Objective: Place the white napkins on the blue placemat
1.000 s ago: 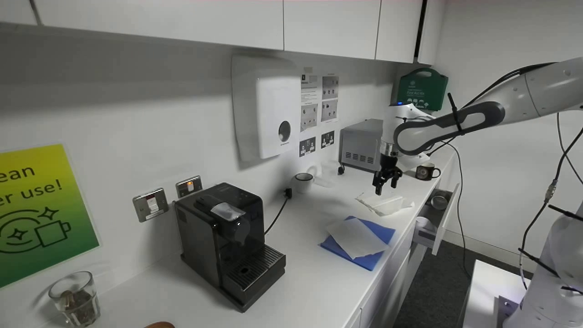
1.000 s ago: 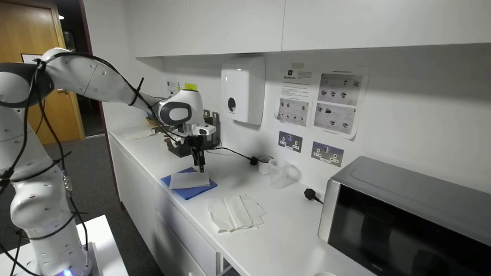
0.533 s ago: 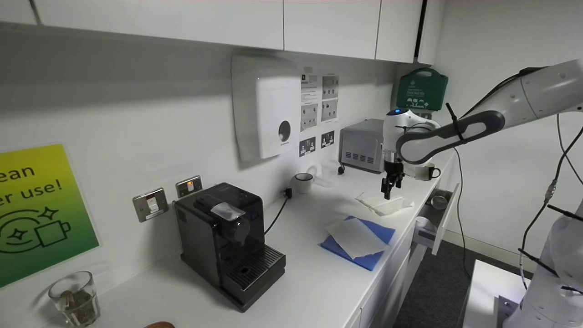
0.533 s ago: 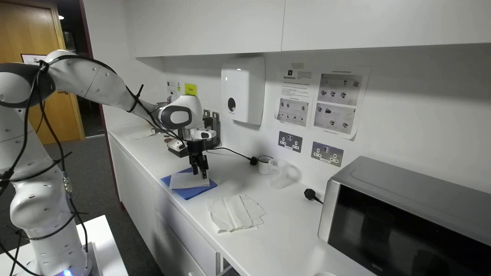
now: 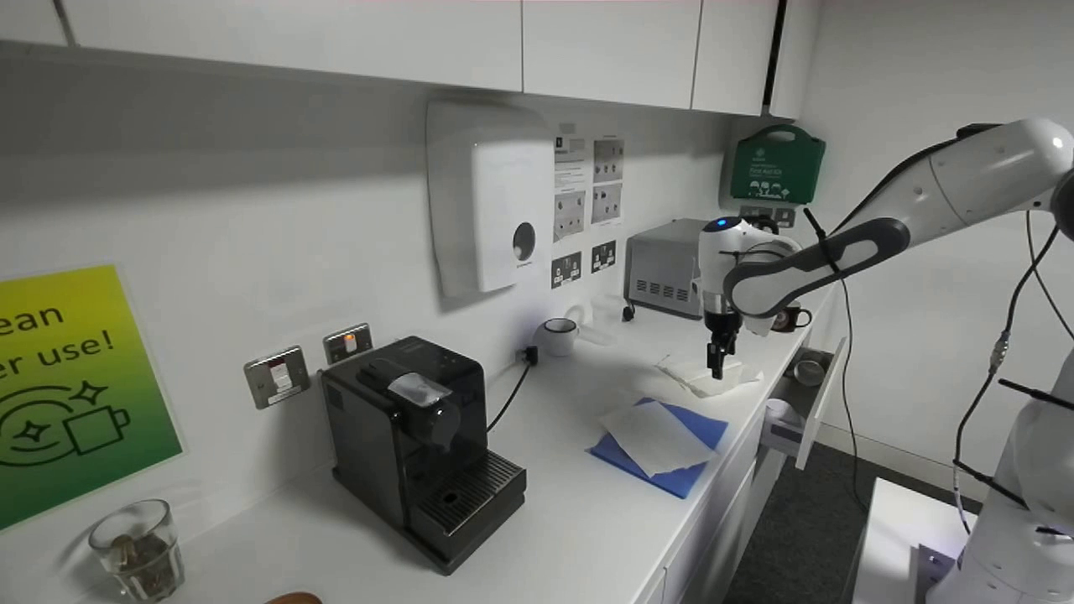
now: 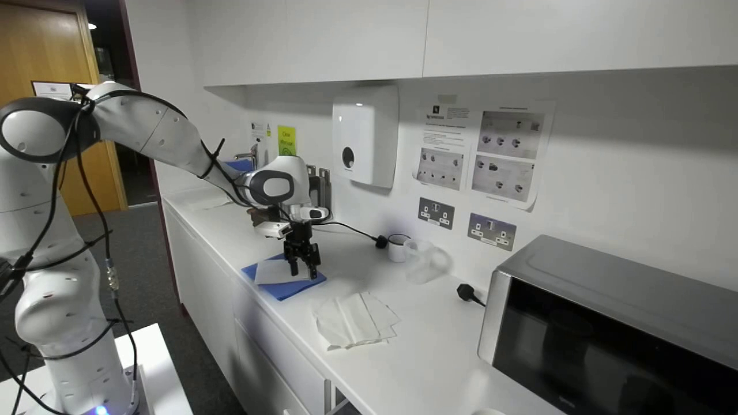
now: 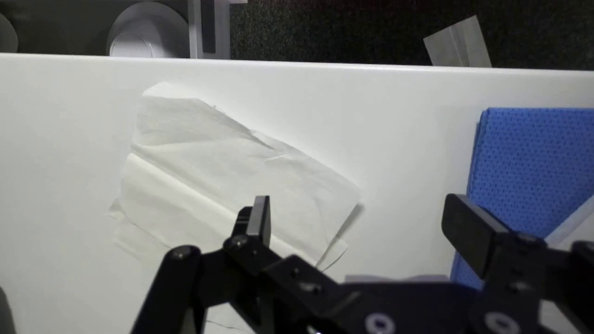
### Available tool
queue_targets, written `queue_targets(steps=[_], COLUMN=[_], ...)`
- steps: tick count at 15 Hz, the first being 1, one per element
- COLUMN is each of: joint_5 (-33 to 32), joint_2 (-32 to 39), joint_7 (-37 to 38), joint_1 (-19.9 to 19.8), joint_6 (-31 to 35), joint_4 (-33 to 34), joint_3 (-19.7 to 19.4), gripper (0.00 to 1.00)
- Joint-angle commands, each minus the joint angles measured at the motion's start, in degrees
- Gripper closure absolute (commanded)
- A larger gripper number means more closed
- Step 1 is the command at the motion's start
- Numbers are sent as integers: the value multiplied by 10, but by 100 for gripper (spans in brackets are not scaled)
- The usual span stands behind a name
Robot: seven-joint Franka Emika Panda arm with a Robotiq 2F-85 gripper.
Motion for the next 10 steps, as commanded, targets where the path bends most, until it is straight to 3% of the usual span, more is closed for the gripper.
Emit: queue_targets(steps=[1, 10], joint_5=[-5, -40], joint_2=[22, 61], joint_7=[-43, -64], joint_1=[-1, 0], joint_6=[28, 34], joint_4=[7, 15], joint_3=[-3, -2], gripper=[0, 0])
